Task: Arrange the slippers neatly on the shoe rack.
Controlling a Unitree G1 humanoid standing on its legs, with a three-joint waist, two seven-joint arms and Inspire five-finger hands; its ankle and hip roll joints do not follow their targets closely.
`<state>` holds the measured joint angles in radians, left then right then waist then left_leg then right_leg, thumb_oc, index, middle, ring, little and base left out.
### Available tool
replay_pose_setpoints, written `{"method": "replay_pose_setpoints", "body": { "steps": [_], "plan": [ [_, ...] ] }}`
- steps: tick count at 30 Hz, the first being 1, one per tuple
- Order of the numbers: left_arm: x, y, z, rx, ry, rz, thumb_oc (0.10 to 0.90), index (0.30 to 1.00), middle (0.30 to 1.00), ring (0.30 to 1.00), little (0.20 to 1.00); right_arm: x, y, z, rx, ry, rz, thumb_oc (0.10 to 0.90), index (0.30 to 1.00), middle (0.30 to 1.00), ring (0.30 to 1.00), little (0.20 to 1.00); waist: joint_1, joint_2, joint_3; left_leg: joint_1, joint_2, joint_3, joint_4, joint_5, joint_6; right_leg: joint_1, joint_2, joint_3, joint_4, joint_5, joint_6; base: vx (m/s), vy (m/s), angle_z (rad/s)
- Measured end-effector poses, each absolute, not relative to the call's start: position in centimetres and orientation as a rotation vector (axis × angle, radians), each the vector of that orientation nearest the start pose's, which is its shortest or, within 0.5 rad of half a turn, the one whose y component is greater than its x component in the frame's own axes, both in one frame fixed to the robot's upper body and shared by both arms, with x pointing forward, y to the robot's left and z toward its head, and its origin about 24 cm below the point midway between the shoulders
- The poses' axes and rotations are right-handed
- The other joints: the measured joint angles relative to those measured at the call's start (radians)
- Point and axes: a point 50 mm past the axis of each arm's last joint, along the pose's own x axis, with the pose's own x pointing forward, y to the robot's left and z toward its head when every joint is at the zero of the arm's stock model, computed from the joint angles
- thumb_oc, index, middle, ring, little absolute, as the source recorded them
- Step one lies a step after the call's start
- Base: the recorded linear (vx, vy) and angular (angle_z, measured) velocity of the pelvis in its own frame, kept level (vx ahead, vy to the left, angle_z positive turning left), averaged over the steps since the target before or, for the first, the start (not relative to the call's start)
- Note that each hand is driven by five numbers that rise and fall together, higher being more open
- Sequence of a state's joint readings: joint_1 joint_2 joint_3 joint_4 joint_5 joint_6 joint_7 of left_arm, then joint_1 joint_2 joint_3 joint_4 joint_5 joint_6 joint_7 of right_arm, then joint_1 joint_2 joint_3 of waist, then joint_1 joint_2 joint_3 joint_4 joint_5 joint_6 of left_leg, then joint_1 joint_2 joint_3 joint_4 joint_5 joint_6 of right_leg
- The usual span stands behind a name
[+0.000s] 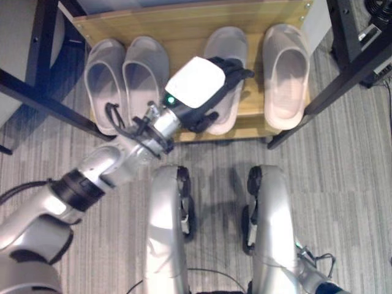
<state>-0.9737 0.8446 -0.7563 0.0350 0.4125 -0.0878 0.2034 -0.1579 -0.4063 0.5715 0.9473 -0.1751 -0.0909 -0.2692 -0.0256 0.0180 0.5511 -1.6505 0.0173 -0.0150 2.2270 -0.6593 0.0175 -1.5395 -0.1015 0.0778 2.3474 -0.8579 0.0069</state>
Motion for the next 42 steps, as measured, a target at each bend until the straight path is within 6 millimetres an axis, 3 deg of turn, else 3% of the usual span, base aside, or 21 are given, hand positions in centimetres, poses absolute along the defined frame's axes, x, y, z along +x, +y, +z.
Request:
{"method": "replay_pose_setpoints", "body": {
  "steps": [7,19,25,31,34,37,40,42],
  "plan": [
    [33.6,7.5,24.4,1.243,-0.931,-0.301,0.800,0.900,0.900,0.900,0.900,19.8,-22.2,-10.7,-0.908,0.646,0.199,0.800,0.900,0.900,0.900,0.900,-0.012,-0.002,0.000,0.008,0.001,0.002,0.000,0.000,0.001,0.006,0.001,0.002,0.001,0.000,0.000,0.00,0.000,0.00],
    [33.8,7.9,23.9,1.139,-0.909,-0.236,0.800,0.900,0.900,0.900,0.900,19.7,-22.1,-10.8,-0.905,0.643,0.203,0.800,0.900,0.900,0.900,0.900,-0.004,-0.003,0.000,0.009,-0.001,0.000,0.000,0.000,0.001,0.010,0.000,0.000,0.002,-0.001,0.003,0.00,0.000,0.00],
    [31.4,10.6,25.9,1.138,-0.997,-0.173,0.800,0.900,0.900,0.900,0.900,19.8,-22.2,-10.9,-0.909,0.654,0.192,0.800,0.900,0.900,0.900,0.900,0.008,-0.003,0.000,0.006,-0.006,0.000,0.000,0.001,0.001,0.008,-0.004,0.000,0.003,-0.001,0.003,0.00,0.000,0.00],
    [29.3,9.3,26.4,1.019,-1.084,-0.266,0.800,0.900,0.900,0.900,0.900,19.6,-22.3,-11.0,-0.915,0.665,0.180,0.800,0.900,0.900,0.900,0.900,0.028,-0.002,0.000,0.005,-0.006,0.001,0.000,0.001,0.002,0.008,-0.006,0.002,0.003,-0.001,0.003,0.00,0.000,0.00],
    [29.5,10.0,26.4,1.013,-1.068,-0.232,0.800,0.900,0.900,0.900,0.900,19.7,-22.3,-11.0,-0.914,0.663,0.179,0.800,0.900,0.900,0.900,0.900,0.028,-0.002,0.000,0.005,-0.006,0.001,-0.001,0.001,0.001,0.008,-0.006,0.001,0.003,-0.002,0.001,0.00,0.000,0.00],
    [28.7,12.9,25.9,0.919,-1.040,-0.121,0.800,0.900,0.900,0.900,0.900,20.0,-22.1,-10.6,-0.899,0.641,0.171,0.800,0.900,0.900,0.900,0.900,0.025,-0.001,0.000,-0.002,-0.013,-0.008,0.000,0.002,-0.014,0.005,-0.007,-0.008,0.002,-0.004,-0.003,0.00,-0.005,0.01],
    [26.9,16.4,23.0,0.808,-0.906,-0.062,0.800,0.900,0.900,0.900,0.900,20.1,-22.2,-10.6,-0.896,0.645,0.159,0.800,0.900,0.900,0.900,0.900,0.042,0.000,0.001,-0.004,-0.026,-0.017,0.003,0.008,-0.019,0.012,-0.016,-0.017,0.008,-0.006,-0.007,0.01,-0.013,0.08],
    [25.9,17.3,22.0,0.828,-0.865,-0.086,0.800,0.900,0.900,0.900,0.900,20.2,-22.3,-10.5,-0.889,0.648,0.144,0.800,0.900,0.900,0.900,0.900,0.054,0.000,0.001,-0.005,-0.041,-0.018,0.004,0.014,-0.025,0.020,-0.024,-0.017,0.010,-0.006,-0.007,0.01,-0.012,0.12]
  ]
}}
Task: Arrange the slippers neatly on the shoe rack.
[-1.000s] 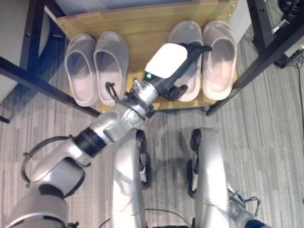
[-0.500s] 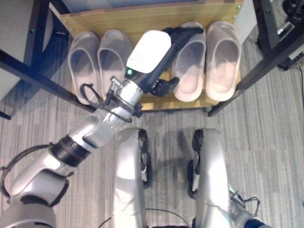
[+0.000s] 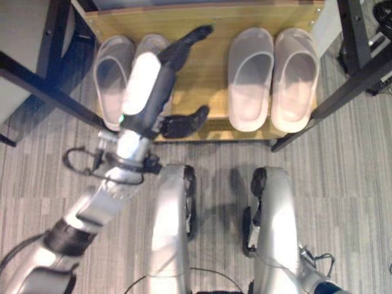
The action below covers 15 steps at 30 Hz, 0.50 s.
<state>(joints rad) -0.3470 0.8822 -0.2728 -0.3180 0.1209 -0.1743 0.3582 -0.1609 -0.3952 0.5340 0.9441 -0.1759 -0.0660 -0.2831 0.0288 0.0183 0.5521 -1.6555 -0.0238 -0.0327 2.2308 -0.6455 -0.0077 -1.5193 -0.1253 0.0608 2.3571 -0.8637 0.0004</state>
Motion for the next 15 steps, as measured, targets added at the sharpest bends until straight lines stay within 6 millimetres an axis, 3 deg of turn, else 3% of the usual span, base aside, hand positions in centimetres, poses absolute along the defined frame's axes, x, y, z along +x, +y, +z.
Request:
{"method": "replay_pose_setpoints", "body": {
  "steps": [4,6,9,11,13,15],
  "plan": [
    [24.2,20.0,18.7,0.932,-0.756,-0.038,0.800,0.900,0.900,0.900,0.900,20.9,-22.4,-10.0,-0.861,0.622,0.091,0.800,0.900,0.900,0.900,0.900,0.013,0.007,0.000,0.004,-0.029,-0.005,-0.002,0.002,0.000,0.027,-0.027,-0.007,-0.004,-0.001,-0.001,0.00,0.019,0.20],
    [24.0,20.7,18.1,0.995,-0.727,-0.028,0.800,0.900,0.900,0.900,0.900,21.1,-22.6,-9.8,-0.861,0.608,0.081,0.800,0.900,0.900,0.900,0.900,0.031,0.010,0.000,0.000,-0.032,-0.007,-0.005,0.002,0.000,0.033,-0.032,-0.011,-0.009,-0.001,-0.003,0.01,0.039,0.16],
    [22.0,23.6,16.2,1.241,-0.682,0.066,0.800,0.900,0.900,0.900,0.900,21.3,-23.5,-9.4,-0.833,0.591,-0.015,0.800,0.900,0.900,0.900,0.900,0.052,0.016,0.001,0.019,-0.033,-0.010,-0.038,0.003,-0.001,0.062,-0.043,-0.022,-0.046,0.001,0.002,-0.06,-0.003,0.13],
    [22.0,26.4,13.4,1.389,-0.599,0.233,0.800,0.900,0.900,0.900,0.900,21.3,-24.6,-9.1,-0.805,0.595,-0.103,0.800,0.900,0.900,0.900,0.900,0.074,0.021,0.000,0.060,-0.038,-0.012,-0.137,0.018,-0.002,0.112,-0.067,-0.044,-0.141,0.007,0.015,-0.16,0.004,0.45],
    [22.0,27.7,11.6,1.442,-0.531,0.292,0.800,0.900,0.900,0.900,0.900,21.5,-25.3,-9.0,-0.770,0.606,-0.167,0.800,0.900,0.900,0.900,0.900,0.092,0.022,-0.001,0.096,-0.030,-0.011,-0.210,0.058,0.013,0.148,-0.070,-0.058,-0.207,0.012,0.001,-0.11,0.045,0.31],
    [22.5,28.6,7.4,1.415,-0.372,0.372,0.800,0.900,0.900,0.900,0.900,22.2,-25.9,-8.6,-0.695,0.617,-0.267,0.800,0.900,0.900,0.900,0.900,0.088,0.023,-0.002,0.188,-0.025,-0.009,-0.354,0.101,0.016,0.232,-0.078,-0.084,-0.356,0.047,0.004,-0.06,0.068,0.19]
  ]
}}
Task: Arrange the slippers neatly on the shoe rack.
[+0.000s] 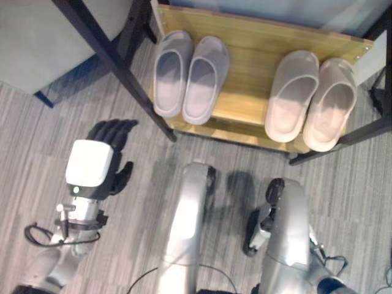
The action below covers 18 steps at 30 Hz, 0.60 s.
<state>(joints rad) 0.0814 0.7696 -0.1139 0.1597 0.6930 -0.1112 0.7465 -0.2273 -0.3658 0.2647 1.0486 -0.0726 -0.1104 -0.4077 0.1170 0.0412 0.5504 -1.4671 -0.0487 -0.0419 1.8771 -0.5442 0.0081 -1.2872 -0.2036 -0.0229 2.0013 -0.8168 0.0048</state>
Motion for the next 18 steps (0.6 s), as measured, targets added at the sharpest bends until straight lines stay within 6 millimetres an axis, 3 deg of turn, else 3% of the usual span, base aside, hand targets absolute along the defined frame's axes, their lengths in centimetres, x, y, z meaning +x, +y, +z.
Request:
{"method": "replay_pose_setpoints", "body": {
  "steps": [1,2,3,5,6,8,11,12,14,15,17,18],
  "plan": [
    [22.4,28.6,5.4,1.411,-0.288,0.358,0.800,0.900,0.900,0.900,0.900,22.3,-26.0,-8.5,-0.690,0.609,-0.294,0.800,0.900,0.900,0.900,0.900,-0.005,-0.005,-0.003,0.056,0.002,-0.001,-0.070,0.020,0.011,0.059,-0.002,-0.014,-0.080,0.031,0.012,-0.07,0.077,0.10],
    [22.2,28.5,4.5,1.408,-0.258,0.345,0.800,0.900,0.900,0.900,0.900,22.4,-26.0,-8.4,-0.683,0.608,-0.303,0.800,0.900,0.900,0.900,0.900,-0.001,-0.004,-0.002,0.079,0.009,-0.006,-0.096,0.021,0.012,0.083,-0.003,-0.023,-0.113,0.038,0.008,-0.11,0.026,0.00],
    [22.1,27.7,2.2,1.364,-0.188,0.337,0.800,0.900,0.900,0.900,0.900,22.4,-26.6,-8.2,-0.679,0.607,-0.336,0.800,0.900,0.900,0.900,0.900,0.007,-0.004,-0.003,0.137,0.016,-0.004,-0.180,0.039,0.008,0.133,-0.006,-0.040,-0.207,0.069,0.000,-0.05,-0.019,-0.07],
    [22.1,26.9,0.5,1.327,-0.123,0.316,0.800,0.900,0.900,0.900,0.900,22.6,-26.3,-8.2,-0.650,0.599,-0.355,0.800,0.900,0.900,0.900,0.900,0.003,-0.008,-0.005,0.193,0.016,-0.003,-0.276,0.067,0.012,0.189,-0.002,-0.050,-0.315,0.108,0.015,-0.07,-0.006,0.01],
    [22.2,26.3,-1.0,1.295,-0.069,0.288,0.800,0.900,0.900,0.900,0.900,22.5,-26.8,-8.1,-0.637,0.602,-0.384,0.800,0.900,0.900,0.900,0.900,-0.002,-0.011,-0.007,0.261,0.021,-0.004,-0.381,0.095,0.018,0.253,-0.003,-0.068,-0.425,0.150,0.006,-0.06,-0.026,0.03],
    [22.3,25.7,-2.2,1.253,-0.006,0.279,0.800,0.900,0.900,0.900,0.900,22.5,-26.5,-8.2,-0.627,0.603,-0.386,0.800,0.900,0.900,0.900,0.900,-0.007,-0.026,-0.019,0.340,0.021,0.001,-0.525,0.145,0.017,0.317,0.005,-0.075,-0.569,0.215,0.013,-0.02,-0.039,0.00],
    [22.6,24.7,-2.5,1.101,0.034,0.324,0.800,0.900,0.900,0.900,0.900,22.1,-26.0,-8.7,-0.586,0.623,-0.397,0.800,0.900,0.900,0.900,0.900,-0.029,-0.034,-0.030,0.497,0.005,0.018,-0.771,0.235,0.000,0.467,-0.012,-0.107,-0.802,0.302,0.047,0.01,0.006,0.21],
    [22.8,24.3,-2.8,1.050,0.058,0.325,0.800,0.900,0.900,0.900,0.900,21.7,-26.1,-9.0,-0.588,0.635,-0.398,0.800,0.900,0.900,0.900,0.900,-0.034,-0.036,-0.047,0.533,0.015,0.025,-0.843,0.265,0.022,0.498,-0.012,-0.109,-0.868,0.337,0.029,0.02,0.020,0.20],
    [23.0,24.1,-3.2,1.015,0.096,0.294,0.800,0.900,0.900,0.900,0.900,21.1,-25.6,-9.5,-0.570,0.654,-0.380,0.800,0.900,0.900,0.900,0.900,-0.039,-0.041,-0.067,0.614,0.010,0.035,-0.968,0.310,0.017,0.570,-0.012,-0.121,-0.984,0.391,0.039,0.04,-0.019,0.08],
    [22.6,24.3,-3.9,0.992,0.145,0.281,0.800,0.900,0.900,0.900,0.900,20.1,-24.7,-10.4,-0.553,0.686,-0.349,0.800,0.900,0.900,0.900,0.900,-0.046,-0.047,-0.126,0.689,0.001,0.030,-1.086,0.343,0.029,0.643,-0.008,-0.147,-1.095,0.432,0.041,0.09,-0.046,0.23],
    [22.1,24.4,-5.2,0.957,0.232,0.273,0.800,0.900,0.900,0.900,0.900,18.6,-24.1,-11.5,-0.533,0.754,-0.329,0.800,0.900,0.900,0.900,0.900,-0.070,-0.038,-0.154,0.811,-0.007,0.013,-1.211,0.388,0.011,0.781,-0.005,-0.183,-1.234,0.472,0.058,0.16,-0.073,0.34],
    [19.3,24.7,-7.9,0.927,0.393,0.239,0.800,0.900,0.900,0.900,0.900,15.1,-23.8,-13.3,-0.517,0.859,-0.315,0.800,0.900,0.900,0.900,0.900,-0.065,-0.057,-0.296,0.938,-0.005,0.013,-1.384,0.433,0.009,0.911,0.006,-0.209,-1.413,0.527,0.062,0.21,-0.109,0.18]
  ]
}}
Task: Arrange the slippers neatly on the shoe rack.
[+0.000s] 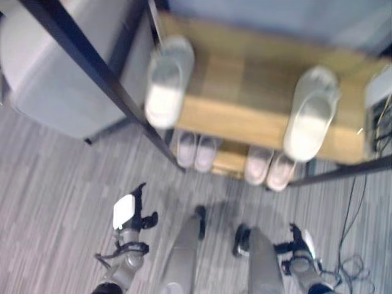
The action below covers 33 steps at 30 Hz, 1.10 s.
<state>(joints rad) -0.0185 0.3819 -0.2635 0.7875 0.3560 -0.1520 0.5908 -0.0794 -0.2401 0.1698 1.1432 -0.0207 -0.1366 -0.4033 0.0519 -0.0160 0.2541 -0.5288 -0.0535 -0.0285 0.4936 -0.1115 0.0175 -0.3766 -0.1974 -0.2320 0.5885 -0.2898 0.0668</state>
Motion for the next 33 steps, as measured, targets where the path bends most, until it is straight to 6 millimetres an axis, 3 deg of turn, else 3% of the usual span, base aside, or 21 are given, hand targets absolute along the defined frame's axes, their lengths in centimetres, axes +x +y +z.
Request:
{"method": "replay_pose_setpoints", "body": {
  "steps": [1,3,5,6,7,8,9,10,11,12,14,17,19,20,22,25,27,28,30,33],
  "plan": [
    [18.4,24.8,-8.5,0.927,0.431,0.227,0.800,0.900,0.900,0.900,0.900,14.8,-23.8,-13.4,-0.511,0.864,-0.315,0.800,0.900,0.900,0.900,0.900,0.002,0.000,-0.029,0.027,-0.002,-0.007,-0.038,0.012,-0.001,0.038,0.006,-0.008,-0.039,0.014,0.005,0.18,-0.107,0.26],
    [16.6,24.6,-10.5,0.912,0.560,0.193,0.800,0.900,0.900,0.900,0.900,12.3,-23.7,-14.4,-0.466,0.952,-0.332,0.800,0.900,0.900,0.900,0.900,-0.010,0.001,-0.070,0.175,-0.001,-0.020,-0.196,0.058,-0.027,0.232,0.024,-0.075,-0.252,0.087,0.009,0.13,0.009,0.57],
    [14.2,24.8,-12.0,0.936,0.667,0.143,0.800,0.900,0.900,0.900,0.900,10.8,-23.3,-15.0,-0.456,0.994,-0.322,0.800,0.900,0.900,0.900,0.900,-0.024,-0.015,-0.145,0.241,0.025,0.059,-0.297,0.083,-0.008,0.314,0.022,-0.111,-0.381,0.131,0.016,0.10,0.078,0.43],
    [13.4,24.7,-12.4,0.938,0.700,0.130,0.800,0.900,0.900,0.900,0.900,10.9,-23.3,-15.0,-0.456,0.998,-0.319,0.800,0.900,0.900,0.900,0.900,-0.022,-0.013,-0.150,0.263,0.027,0.073,-0.319,0.109,0.012,0.333,0.022,-0.110,-0.393,0.133,0.020,0.01,0.176,0.06],
    [12.1,24.5,-13.2,0.934,0.760,0.111,0.800,0.900,0.900,0.900,0.900,11.0,-23.2,-15.1,-0.453,1.000,-0.314,0.800,0.900,0.900,0.900,0.900,-0.023,-0.013,-0.155,0.297,0.016,0.077,-0.349,0.127,0.026,0.350,0.021,-0.103,-0.401,0.138,0.021,-0.11,0.283,-0.23],
    [11.1,24.3,-14.0,0.924,0.834,0.102,0.800,0.900,0.900,0.900,0.900,11.4,-22.8,-15.1,-0.453,0.999,-0.291,0.800,0.900,0.900,0.900,0.900,-0.012,-0.017,-0.156,0.295,0.011,0.043,-0.314,0.151,-0.009,0.343,0.016,-0.043,-0.408,0.168,0.020,-0.09,0.337,-0.35],
    [10.5,24.2,-14.3,0.921,0.866,0.098,0.800,0.900,0.900,0.900,0.900,11.5,-22.6,-15.1,-0.454,0.997,-0.275,0.800,0.900,0.900,0.900,0.900,-0.011,-0.024,-0.156,0.298,0.006,0.025,-0.297,0.151,-0.010,0.352,0.004,-0.016,-0.429,0.177,0.026,-0.09,0.287,-0.51],
    [10.2,23.9,-14.7,0.894,0.902,0.111,0.800,0.900,0.900,0.900,0.900,12.3,-22.1,-15.0,-0.465,0.982,-0.247,0.800,0.900,0.900,0.900,0.900,-0.010,-0.047,-0.148,0.294,-0.017,-0.035,-0.276,0.160,-0.031,0.352,-0.015,0.008,-0.437,0.176,0.029,-0.04,0.205,-0.94],
    [9.0,23.3,-15.4,0.847,0.993,0.136,0.800,0.900,0.900,0.900,0.900,13.6,-22.1,-14.7,-0.489,0.953,-0.223,0.800,0.900,0.900,0.900,0.900,-0.005,-0.036,-0.152,0.315,-0.015,-0.104,-0.265,0.099,-0.028,0.381,-0.003,0.038,-0.484,0.192,0.050,-0.05,0.228,-1.05],
    [8.5,22.6,-15.7,0.828,1.016,0.118,0.800,0.900,0.900,0.900,0.900,13.7,-22.2,-14.5,-0.490,0.946,-0.228,0.800,0.900,0.900,0.900,0.900,-0.011,-0.016,-0.152,0.340,0.002,-0.099,-0.284,0.068,-0.016,0.385,0.014,0.058,-0.485,0.202,0.052,-0.02,0.203,-0.87],
    [8.4,22.8,-15.6,0.877,0.995,0.058,0.800,0.900,0.900,0.900,0.900,13.9,-21.2,-14.5,-0.460,0.914,-0.213,0.800,0.900,0.900,0.900,0.900,-0.027,-0.040,-0.151,0.371,-0.006,-0.070,-0.322,0.079,-0.015,0.388,0.000,0.081,-0.502,0.216,0.053,-0.03,0.187,-0.42],
    [8.6,23.0,-15.6,0.887,0.990,0.047,0.800,0.900,0.900,0.900,0.900,12.0,-20.7,-15.0,-0.416,0.931,-0.183,0.800,0.900,0.900,0.900,0.900,-0.041,-0.061,-0.161,0.413,-0.007,-0.029,-0.370,0.094,-0.014,0.388,-0.009,0.106,-0.510,0.234,0.055,-0.10,0.084,-0.45],
    [7.4,23.8,-15.6,0.856,1.041,0.095,0.800,0.900,0.900,0.900,0.900,11.2,-20.1,-14.4,-0.391,0.875,-0.118,0.800,0.900,0.900,0.900,0.900,-0.059,-0.061,-0.157,0.439,-0.005,0.028,-0.412,0.101,0.011,0.371,-0.019,0.114,-0.508,0.273,0.058,-0.26,0.053,-0.94],
    [7.6,23.9,-15.5,0.864,1.034,0.091,0.800,0.900,0.900,0.900,0.900,11.2,-20.6,-14.4,-0.415,0.889,-0.118,0.800,0.900,0.900,0.900,0.900,-0.062,-0.056,-0.149,0.428,0.000,0.037,-0.403,0.106,0.023,0.355,-0.019,0.110,-0.491,0.288,0.074,-0.27,0.032,-0.59],
    [9.8,23.6,-15.0,0.870,0.958,0.084,0.800,0.900,0.900,0.900,0.900,11.0,-21.0,-14.6,-0.434,0.909,-0.124,0.800,0.900,0.900,0.900,0.900,-0.061,-0.026,-0.124,0.427,0.015,0.047,-0.404,0.120,0.028,0.314,-0.009,0.097,-0.432,0.307,0.067,-0.12,-0.048,-0.14],
    [11.3,23.4,-14.5,0.873,0.902,0.090,0.800,0.900,0.900,0.900,0.900,11.6,-20.6,-14.3,-0.423,0.880,-0.120,0.800,0.900,0.900,0.900,0.900,-0.046,-0.006,-0.123,0.424,0.027,0.025,-0.434,0.142,0.010,0.319,0.031,0.162,-0.356,0.216,0.060,-0.01,-0.103,0.18],
    [12.4,23.5,-14.0,0.875,0.857,0.095,0.800,0.900,0.900,0.900,0.900,13.3,-20.1,-13.7,-0.410,0.813,-0.089,0.800,0.900,0.900,0.900,0.900,-0.036,-0.016,-0.124,0.410,0.031,0.018,-0.450,0.159,-0.007,0.349,0.050,0.163,-0.427,0.185,0.041,0.04,-0.129,0.16],
    [11.8,23.0,-14.3,0.850,0.871,0.094,0.800,0.900,0.900,0.900,0.900,14.6,-19.7,-13.0,-0.392,0.766,-0.084,0.800,0.900,0.900,0.900,0.900,-0.027,0.010,-0.128,0.419,0.054,0.009,-0.490,0.169,-0.021,0.376,0.079,0.160,-0.509,0.214,0.027,0.05,-0.181,0.01],
    [10.3,22.7,-14.7,0.833,0.901,0.090,0.800,0.900,0.900,0.900,0.900,15.3,-18.9,-12.3,-0.392,0.709,-0.022,0.800,0.900,0.900,0.900,0.900,-0.023,0.015,-0.132,0.473,0.072,0.010,-0.554,0.189,-0.046,0.426,0.099,0.154,-0.579,0.261,0.012,0.01,-0.158,-0.04],
    [9.5,22.0,-15.1,0.823,0.921,0.062,0.800,0.900,0.900,0.900,0.900,16.2,-18.1,-11.6,-0.395,0.648,0.042,0.800,0.900,0.900,0.900,0.900,-0.019,0.019,-0.146,0.477,0.088,-0.005,-0.572,0.192,-0.053,0.447,0.119,0.140,-0.612,0.269,0.000,-0.02,-0.108,0.11]
  ]
}}
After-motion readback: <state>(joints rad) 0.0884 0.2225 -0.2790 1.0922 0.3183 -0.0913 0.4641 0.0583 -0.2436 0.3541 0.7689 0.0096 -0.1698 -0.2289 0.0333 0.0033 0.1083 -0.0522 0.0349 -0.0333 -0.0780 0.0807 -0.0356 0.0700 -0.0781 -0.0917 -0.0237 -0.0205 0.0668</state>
